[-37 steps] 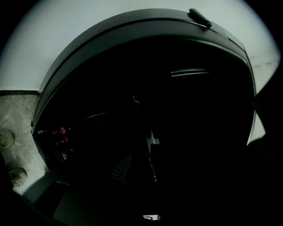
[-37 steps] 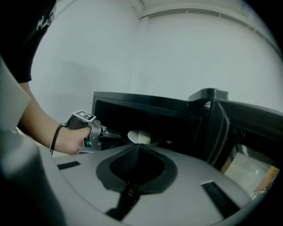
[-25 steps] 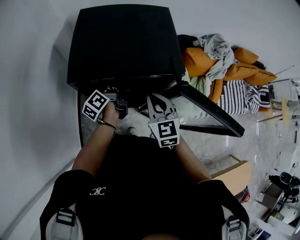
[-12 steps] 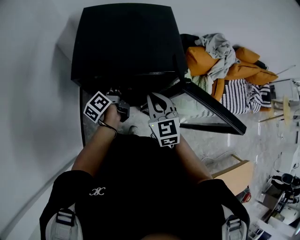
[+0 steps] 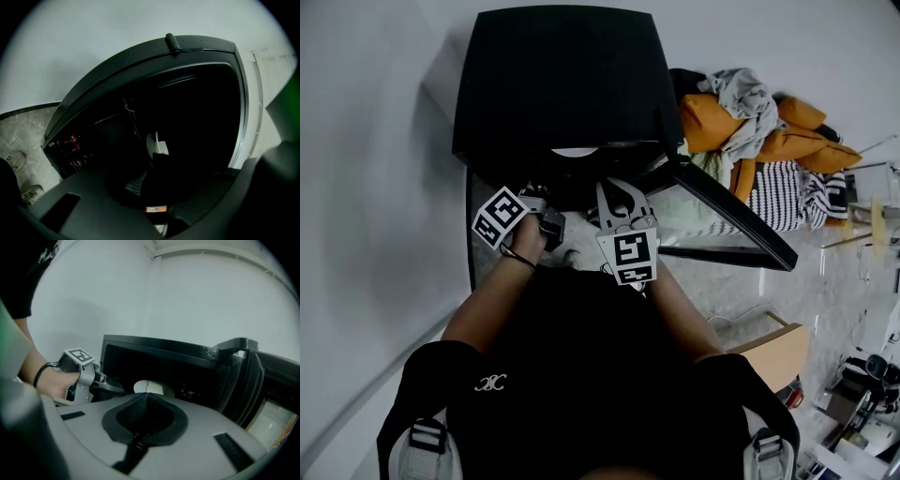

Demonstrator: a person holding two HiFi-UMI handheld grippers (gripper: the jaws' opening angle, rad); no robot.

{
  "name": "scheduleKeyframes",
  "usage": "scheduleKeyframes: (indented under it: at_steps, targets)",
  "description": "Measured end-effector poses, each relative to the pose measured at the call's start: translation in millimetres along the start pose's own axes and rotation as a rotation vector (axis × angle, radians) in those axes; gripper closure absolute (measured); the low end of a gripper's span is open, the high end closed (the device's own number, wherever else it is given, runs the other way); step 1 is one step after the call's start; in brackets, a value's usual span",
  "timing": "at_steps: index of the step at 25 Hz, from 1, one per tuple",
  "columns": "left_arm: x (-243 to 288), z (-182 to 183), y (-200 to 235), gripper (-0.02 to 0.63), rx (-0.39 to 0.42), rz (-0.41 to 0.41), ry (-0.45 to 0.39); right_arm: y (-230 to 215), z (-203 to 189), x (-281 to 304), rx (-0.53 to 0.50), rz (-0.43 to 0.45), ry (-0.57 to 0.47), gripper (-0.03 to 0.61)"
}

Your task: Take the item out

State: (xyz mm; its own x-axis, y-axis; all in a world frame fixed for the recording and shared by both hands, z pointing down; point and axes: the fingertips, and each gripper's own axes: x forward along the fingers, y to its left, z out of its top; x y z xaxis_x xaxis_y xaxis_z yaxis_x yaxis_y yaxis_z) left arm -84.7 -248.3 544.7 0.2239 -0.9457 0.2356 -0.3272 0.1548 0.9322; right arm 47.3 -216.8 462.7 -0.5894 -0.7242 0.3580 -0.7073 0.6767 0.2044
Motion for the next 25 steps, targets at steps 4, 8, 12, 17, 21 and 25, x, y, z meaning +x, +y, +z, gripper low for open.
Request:
scheduleKeyframes:
  at_steps: [4,8,12,17,21,25]
  targets:
    - [-5.2,-4.4,1.7,0.558,0.002,0.008,0.024,7.5,-4.2,11.7,-0.114,0.030,0.030,0.571]
    - [-9.6,-7.6,2.5,0.558,0.013,0.012,0.044,22.0,-10.0,23.9,-0.370,0.071,0.080,0.571]
    - [-11.1,-9.4,2.9,0.558,0.024,0.013,0.062,29.1,-9.9,37.6,-0.483,0.113,0.107,0.548]
    - [-12.9,-9.3,3.2,0.558,0.034,0.013,0.081,27.0,-16.2,59.6,-0.514,0.126,0.207,0.480]
    - [-14.4,-9.8,2.4,0.558,0.045,0.012,0.103,29.0,-25.7,71.4,-0.644,0.140,0.267,0.479]
    - [-15.1,-9.6,2.2,0.558,0.051,0.008,0.118,29.1,-32.1,78.1,-0.765,0.167,0.325,0.479]
